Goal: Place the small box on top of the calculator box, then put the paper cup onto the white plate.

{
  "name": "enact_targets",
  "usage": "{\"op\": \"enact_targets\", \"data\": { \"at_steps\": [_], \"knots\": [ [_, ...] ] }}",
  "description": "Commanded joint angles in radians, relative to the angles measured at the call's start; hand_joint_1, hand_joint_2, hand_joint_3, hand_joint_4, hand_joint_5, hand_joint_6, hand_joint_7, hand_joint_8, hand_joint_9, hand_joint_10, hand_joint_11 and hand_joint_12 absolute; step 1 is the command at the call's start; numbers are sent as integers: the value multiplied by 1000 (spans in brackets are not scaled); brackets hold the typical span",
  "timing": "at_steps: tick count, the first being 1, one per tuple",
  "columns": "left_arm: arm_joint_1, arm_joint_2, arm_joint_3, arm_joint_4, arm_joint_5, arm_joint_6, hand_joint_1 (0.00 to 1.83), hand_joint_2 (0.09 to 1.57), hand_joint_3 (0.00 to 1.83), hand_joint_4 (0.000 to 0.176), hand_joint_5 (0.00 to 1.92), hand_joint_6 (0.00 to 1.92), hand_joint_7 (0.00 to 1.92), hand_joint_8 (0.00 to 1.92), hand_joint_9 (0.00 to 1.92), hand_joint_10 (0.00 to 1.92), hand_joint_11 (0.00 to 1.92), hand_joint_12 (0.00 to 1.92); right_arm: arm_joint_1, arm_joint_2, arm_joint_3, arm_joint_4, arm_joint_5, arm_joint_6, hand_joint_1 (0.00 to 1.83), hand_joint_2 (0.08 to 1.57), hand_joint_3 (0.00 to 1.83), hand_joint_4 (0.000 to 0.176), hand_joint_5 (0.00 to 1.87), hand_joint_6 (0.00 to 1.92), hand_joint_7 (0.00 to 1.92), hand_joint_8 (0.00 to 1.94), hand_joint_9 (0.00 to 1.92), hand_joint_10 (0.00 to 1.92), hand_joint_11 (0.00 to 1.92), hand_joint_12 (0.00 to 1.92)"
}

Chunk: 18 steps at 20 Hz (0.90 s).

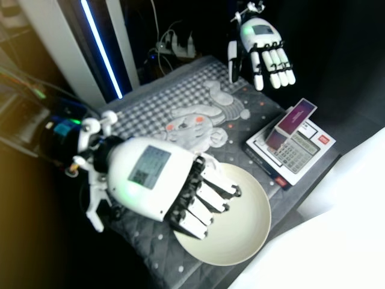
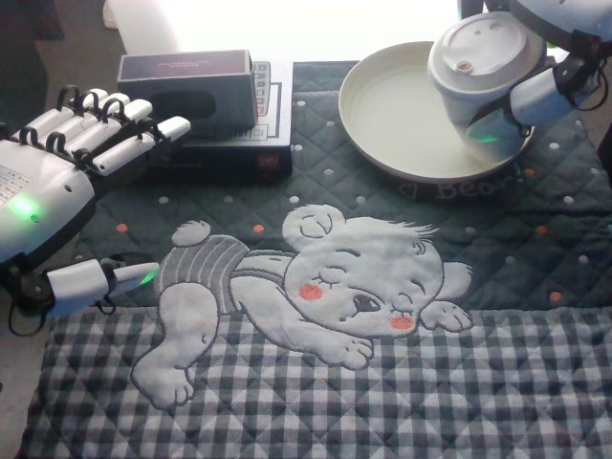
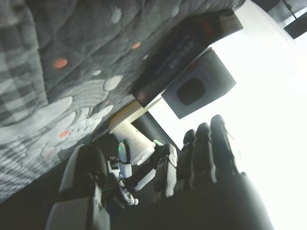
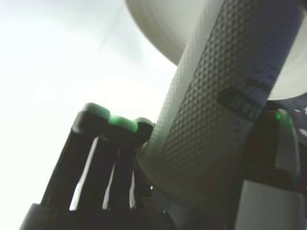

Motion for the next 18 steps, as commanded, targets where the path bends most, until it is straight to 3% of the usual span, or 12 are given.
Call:
{"op": "enact_targets", "data": {
  "at_steps": [1, 2, 3, 4, 6, 11, 12, 13, 14, 15, 16, 18],
  "knots": [
    [-9, 2, 5, 11, -122, -2, 627, 1168, 0, 144, 0, 0, 0, 0, 0, 0, 0, 0, 12, 21, 7, 2, 113, -3, 1355, 905, 737, 0, 1151, 1921, 805, 1781, 949, 1921, 918, 1921],
    [-9, 2, 5, 11, -124, -3, 616, 1165, 0, 147, 0, 0, 0, 0, 0, 0, 0, 0, 12, 21, 7, 2, 112, -3, 1323, 921, 798, 0, 1023, 1921, 706, 1791, 882, 1921, 879, 1921],
    [-10, 2, 5, 11, -123, -3, 593, 1157, 0, 170, 0, 0, 0, 0, 0, 0, 0, 0, 12, 21, 7, 2, 111, -3, 1314, 962, 735, 0, 913, 1921, 670, 1773, 844, 1921, 867, 1921],
    [-11, 2, 5, 12, -123, -6, 552, 1171, 2, 162, 0, 0, 0, 0, 0, 0, 0, 0, 12, 20, 10, 2, 102, -4, 1302, 1008, 666, 0, 833, 1921, 641, 1780, 846, 1921, 876, 1921],
    [-11, 2, 5, 12, -124, -7, 553, 1180, 5, 160, 0, 0, 0, 0, 0, 0, 0, 0, 12, 16, 17, 2, 92, -6, 1300, 1011, 664, 0, 804, 1921, 636, 1784, 845, 1921, 871, 1921],
    [-11, 2, 5, 15, -126, -7, 625, 1163, 0, 176, 0, 0, 0, 0, 0, 0, 0, 0, 12, -5, 59, 26, 34, -8, 1310, 1002, 635, 0, 797, 1921, 661, 1731, 800, 1921, 862, 1921],
    [-11, 2, 5, 15, -127, -8, 649, 1166, 0, 156, 0, 0, 0, 0, 0, 0, 0, 0, 12, -9, 67, 41, 23, -8, 1155, 1044, 600, 0, 690, 1831, 628, 1621, 697, 1921, 769, 1921],
    [-11, 2, 5, 15, -127, -12, 659, 1167, 0, 141, 0, 0, 0, 0, 0, 0, 0, 0, 12, -12, 74, 49, 12, -9, 1098, 1235, 211, 0, 639, 1687, 570, 1576, 475, 1857, 491, 1921],
    [-10, 2, 5, 15, -128, -14, 658, 1165, 0, 129, 0, 0, 0, 0, 0, 0, 0, 0, 12, -16, 85, 53, -7, -12, 1065, 1183, 71, 0, 273, 1332, 270, 1280, 310, 1710, 307, 1921],
    [-10, 2, 5, 15, -129, -14, 674, 1150, 0, 138, 0, 0, 0, 0, 0, 0, 0, 0, 12, -20, 94, 56, -17, -15, 1020, 1172, 30, 0, 118, 1051, 95, 986, 163, 1490, 77, 1883],
    [-10, 2, 5, 15, -129, -14, 681, 1152, 0, 138, 0, 0, 0, 0, 0, 0, 0, 0, 12, -21, 95, 58, -19, -16, 969, 1190, 17, 0, 81, 828, 56, 710, 90, 1316, 15, 1776],
    [-10, 2, 4, 15, -131, -14, 647, 1151, 0, 137, 0, 0, 0, 0, 0, 0, 0, 0, 12, -22, 95, 59, -22, -16, 855, 1218, 6, 9, 30, 547, 72, 200, 55, 760, 0, 1361]
  ]
}}
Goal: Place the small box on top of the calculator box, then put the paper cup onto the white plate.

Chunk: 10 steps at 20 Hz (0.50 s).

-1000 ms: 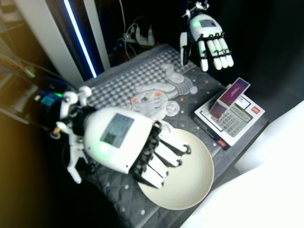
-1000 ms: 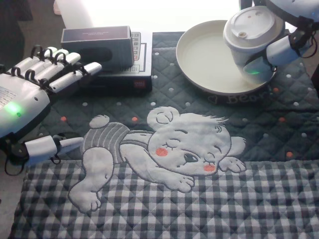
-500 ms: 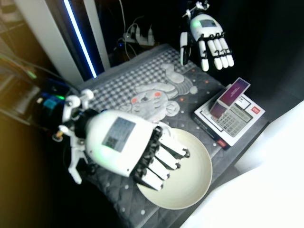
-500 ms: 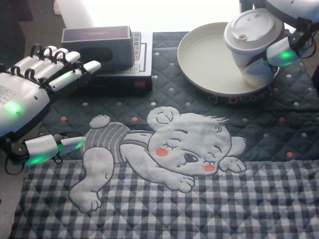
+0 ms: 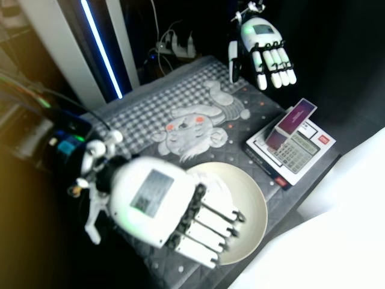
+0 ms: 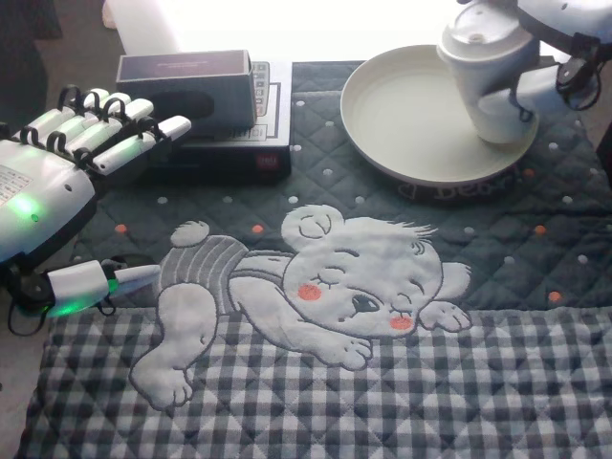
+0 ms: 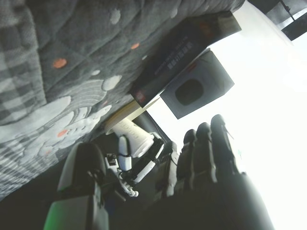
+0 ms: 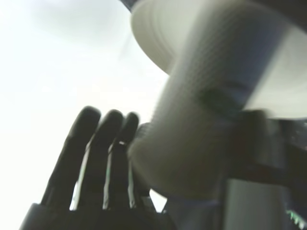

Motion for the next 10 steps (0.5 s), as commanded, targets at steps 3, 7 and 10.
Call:
{"op": "enact_targets", "data": {
  "at_steps": [3, 7, 10],
  "knots": [
    [-8, 2, 4, 11, -129, -4, 659, 1159, 0, 125, 0, 0, 0, 0, 0, 0, 0, 0, 9, 20, 4, -7, 91, -8, 709, 1176, 0, 78, 0, 31, 0, 1, 0, 256, 0, 1055],
    [-4, 3, 3, 8, -129, -4, 663, 1165, 1, 134, 0, 0, 0, 0, 0, 0, 0, 0, 9, 21, -16, -12, 95, -9, 691, 1102, 0, 172, 0, 0, 0, 0, 0, 0, 0, 22],
    [-3, 3, 3, 6, -131, -4, 680, 1189, 7, 131, 0, 0, 0, 0, 0, 0, 0, 0, 9, 22, -18, -16, 102, -9, 642, 1123, 3, 170, 0, 0, 0, 0, 0, 0, 0, 0]
  ]
}}
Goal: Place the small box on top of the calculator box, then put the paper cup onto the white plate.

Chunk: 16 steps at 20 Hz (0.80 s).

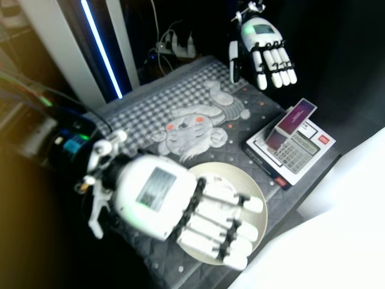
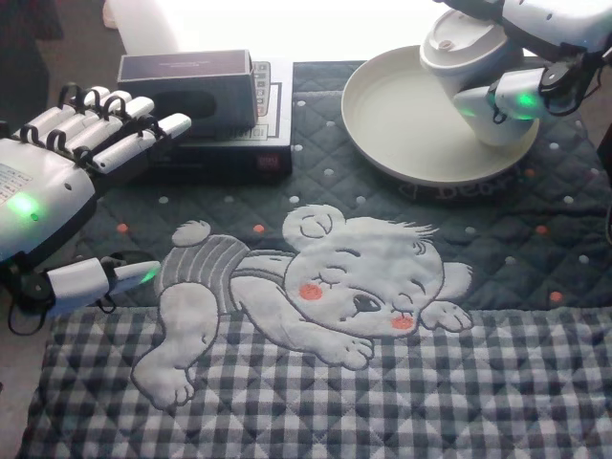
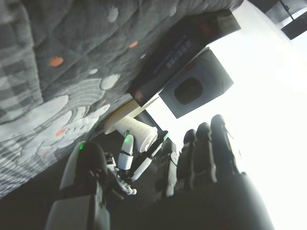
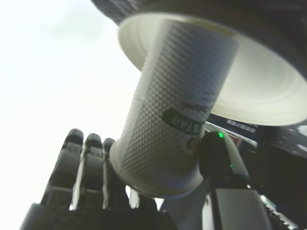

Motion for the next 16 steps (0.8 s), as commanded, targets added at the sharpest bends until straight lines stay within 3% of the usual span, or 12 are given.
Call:
{"op": "enact_targets", "data": {
  "at_steps": [1, 4, 5, 9, 11, 13, 14, 15, 16],
  "knots": [
    [-3, 4, 2, 7, -125, -3, 680, 1189, 7, 131, 0, 0, 0, 0, 0, 0, 0, 0, 9, 23, 6, -2, 108, 0, 642, 1123, 3, 170, 0, 0, 0, 0, 0, 0, 0, 0],
    [2, 6, 0, 2, -125, -3, 679, 1190, 5, 135, 0, 0, 0, 0, 0, 0, 0, 0, 9, 35, 3, -2, 107, 0, 637, 1119, 2, 169, 0, 0, 0, 0, 0, 0, 0, 0],
    [3, 6, 0, 0, -126, -3, 708, 1179, 0, 145, 0, 0, 0, 0, 0, 0, 0, 0, 9, 42, -2, -2, 107, 0, 629, 1127, 5, 175, 0, 0, 0, 0, 0, 0, 0, 0],
    [9, 12, -4, -5, -132, -3, 726, 1185, 2, 126, 0, 0, 0, 0, 0, 0, 0, 0, 9, 76, -17, 13, 133, 0, 616, 1131, 6, 176, 0, 0, 0, 0, 0, 0, 0, 0],
    [10, 12, -5, -7, -132, -3, 702, 1185, 2, 137, 0, 0, 0, 0, 0, 0, 0, 0, 9, 84, -22, 26, 146, 0, 582, 1153, 13, 176, 0, 0, 0, 0, 0, 0, 0, 0],
    [10, 11, -5, -8, -132, -3, 703, 1188, 3, 133, 0, 0, 0, 0, 0, 0, 0, 0, 9, 81, -21, 33, 151, 0, 554, 1150, 11, 176, 0, 0, 0, 0, 0, 0, 28, 14],
    [10, 11, -5, -8, -133, -3, 714, 1186, 1, 147, 0, 0, 0, 0, 0, 0, 0, 0, 9, 72, -19, 33, 155, 0, 511, 1152, 9, 138, 0, 0, 0, 0, 0, 0, 43, 30],
    [10, 11, -4, -8, -134, -3, 714, 1186, 1, 147, 0, 0, 0, 0, 0, 0, 0, 0, 9, 63, -15, 34, 156, 0, 511, 1152, 9, 138, 0, 0, 0, 0, 0, 0, 43, 30],
    [10, 11, -4, -8, -134, -3, 714, 1174, 0, 149, 0, 0, 0, 0, 0, 0, 0, 0, 9, 56, -13, 34, 158, 0, 518, 1156, 10, 122, 0, 0, 0, 0, 0, 0, 25, 29]
  ]
}}
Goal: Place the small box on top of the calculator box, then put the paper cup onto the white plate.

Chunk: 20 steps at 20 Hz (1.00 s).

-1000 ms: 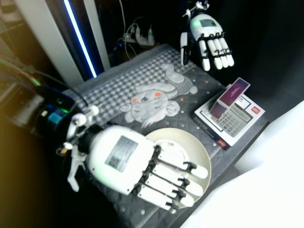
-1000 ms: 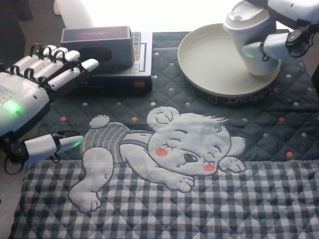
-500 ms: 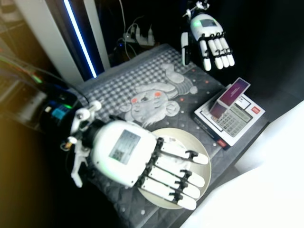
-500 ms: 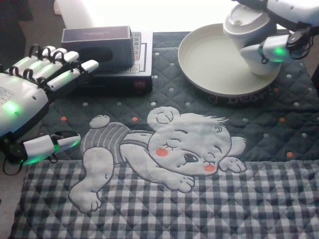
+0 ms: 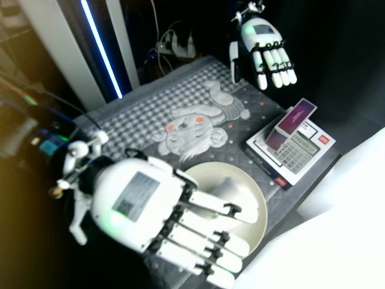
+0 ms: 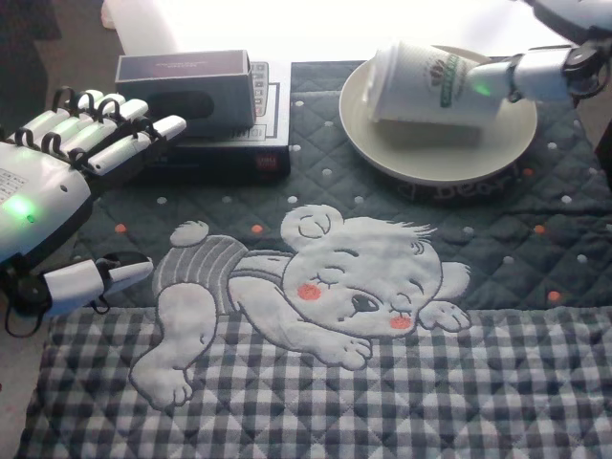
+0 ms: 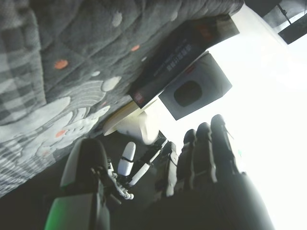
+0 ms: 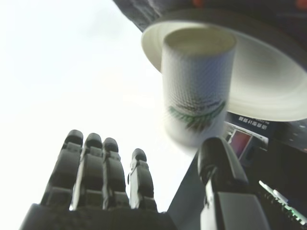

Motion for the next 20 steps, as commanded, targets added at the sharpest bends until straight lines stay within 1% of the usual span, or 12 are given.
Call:
{"op": "enact_targets", "data": {
  "at_steps": [1, 2, 5, 6, 8, 10, 11, 13, 15, 17, 19, 20],
  "knots": [
    [-2, 11, 0, 10, -125, -2, 720, 1162, 0, 140, 0, 0, 0, 0, 0, 0, 0, 0, 9, 18, 11, -6, 121, 1, 501, 1173, 15, 97, 0, 0, 0, 0, 0, 0, 12, 30],
    [-1, 11, 0, 10, -125, -2, 733, 1162, 0, 144, 0, 0, 0, 0, 0, 0, 0, 0, 9, 15, 12, -6, 121, 1, 507, 1178, 11, 91, 0, 0, 0, 0, 0, 0, 2, 5],
    [2, 15, -2, 9, -127, -2, 682, 1146, 0, 121, 0, 0, 0, 0, 0, 0, 0, 0, 9, 17, 10, -6, 120, 1, 546, 1165, 0, 115, 0, 0, 0, 0, 0, 0, 0, 0],
    [5, 17, -5, 6, -130, -2, 671, 1145, 0, 115, 0, 0, 0, 0, 0, 0, 0, 0, 9, 22, 2, -18, 120, 1, 517, 1171, 3, 104, 0, 0, 0, 0, 0, 0, 0, 0],
    [15, 28, -15, -2, -149, -2, 671, 1153, 0, 132, 0, 0, 0, 0, 0, 0, 0, 0, 9, 68, -53, -90, 125, 1, 528, 1187, 8, 86, 0, 0, 0, 0, 0, 0, 22, 11],
    [26, 42, -24, -15, -173, -2, 670, 1156, 0, 139, 0, 0, 0, 0, 0, 0, 0, 0, 9, 107, -96, -118, 151, 1, 512, 1209, 16, 89, 0, 0, 0, 0, 0, 0, 10, 8],
    [35, 50, -29, -27, -190, -2, 720, 1186, 10, 138, 0, 0, 0, 0, 0, 0, 0, 0, 9, 144, -135, -157, 182, 10, 598, 1141, 0, 107, 0, 0, 0, 0, 0, 0, 32, 23],
    [44, 63, -38, -37, -213, -2, 747, 1190, 7, 143, 0, 0, 0, 0, 0, 0, 0, 0, 9, 209, -185, -264, 217, 109, 543, 1152, 0, 83, 0, 0, 0, 0, 0, 0, 0, 0],
    [49, 72, -46, -41, -226, -2, 720, 1185, 4, 130, 0, 0, 0, 0, 0, 0, 0, 0, 8, 265, -220, -325, 261, 190, 592, 1146, 0, 83, 0, 0, 0, 0, 0, 0, 0, 0],
    [52, 79, -52, -45, -241, -4, 710, 1175, 0, 137, 0, 0, 0, 0, 0, 0, 0, 0, 7, 328, -273, -350, 342, 209, 690, 1101, 0, 59, 0, 0, 0, 0, 0, 0, 0, 0],
    [58, 88, -58, -45, -267, -20, 721, 1153, 0, 126, 0, 0, 0, 0, 0, 0, 0, 0, 6, 402, -333, -359, 419, 209, 655, 1117, 0, 82, 0, 0, 0, 0, 0, 0, 0, 0],
    [59, 90, -58, -46, -270, -21, 711, 1174, 1, 143, 0, 0, 0, 0, 0, 0, 0, 0, 5, 416, -342, -362, 428, 209, 633, 1121, 0, 98, 0, 0, 0, 0, 0, 0, 0, 0]
  ]
}}
